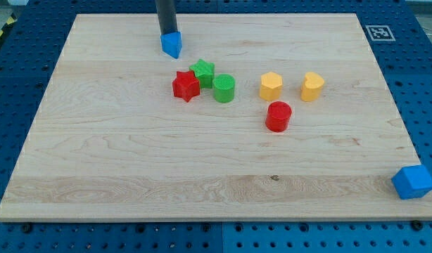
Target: Move blue triangle to the top left of the green star
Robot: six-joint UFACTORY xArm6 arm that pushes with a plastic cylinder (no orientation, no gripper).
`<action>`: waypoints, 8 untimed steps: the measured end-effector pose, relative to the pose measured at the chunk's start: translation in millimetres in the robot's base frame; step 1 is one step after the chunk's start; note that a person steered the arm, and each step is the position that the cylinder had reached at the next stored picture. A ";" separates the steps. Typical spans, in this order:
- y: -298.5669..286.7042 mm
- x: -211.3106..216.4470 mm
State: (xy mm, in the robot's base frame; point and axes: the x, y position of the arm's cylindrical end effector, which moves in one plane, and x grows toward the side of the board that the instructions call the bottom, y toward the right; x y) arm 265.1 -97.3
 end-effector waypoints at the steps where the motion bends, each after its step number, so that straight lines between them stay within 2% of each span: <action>1: -10.6 0.0; 2: -14.7 7.8; 6: -9.9 81.9; 7: -8.0 81.9; 8: -9.0 64.5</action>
State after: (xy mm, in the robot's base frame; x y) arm 329.6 -106.3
